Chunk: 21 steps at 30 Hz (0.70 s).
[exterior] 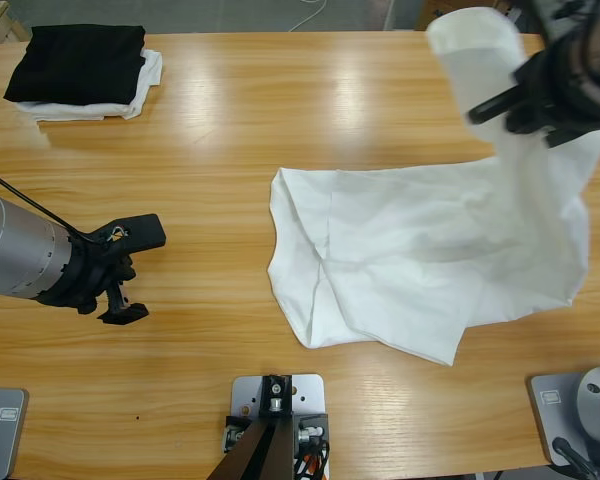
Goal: Fold clothes
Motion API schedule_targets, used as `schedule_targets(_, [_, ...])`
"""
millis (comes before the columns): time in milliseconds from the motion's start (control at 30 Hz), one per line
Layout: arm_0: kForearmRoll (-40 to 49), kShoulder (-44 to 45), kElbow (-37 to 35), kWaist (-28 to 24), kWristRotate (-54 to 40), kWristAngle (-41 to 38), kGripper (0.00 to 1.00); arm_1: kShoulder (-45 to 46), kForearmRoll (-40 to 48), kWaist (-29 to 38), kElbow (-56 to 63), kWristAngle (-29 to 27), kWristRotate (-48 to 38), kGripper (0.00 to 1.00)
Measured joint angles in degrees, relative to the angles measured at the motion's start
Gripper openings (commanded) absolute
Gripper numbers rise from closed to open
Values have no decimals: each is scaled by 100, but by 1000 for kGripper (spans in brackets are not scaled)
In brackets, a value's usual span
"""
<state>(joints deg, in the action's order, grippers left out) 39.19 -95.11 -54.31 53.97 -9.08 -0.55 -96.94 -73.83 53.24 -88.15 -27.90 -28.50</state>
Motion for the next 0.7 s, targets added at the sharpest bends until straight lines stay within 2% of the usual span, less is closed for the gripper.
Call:
schedule_targets(300, [-47, 48, 72, 0, 11, 2, 759, -553, -90, 396, -360, 234, -282, 0])
schedule_targets(367, [-51, 48, 90, 0, 11, 2, 829, -709, -60, 430, -439, 313, -318, 0])
schedule_targets(700, [-194, 48, 173, -73, 174, 3, 830, -1394, 156, 507, -888, 605, -337, 0])
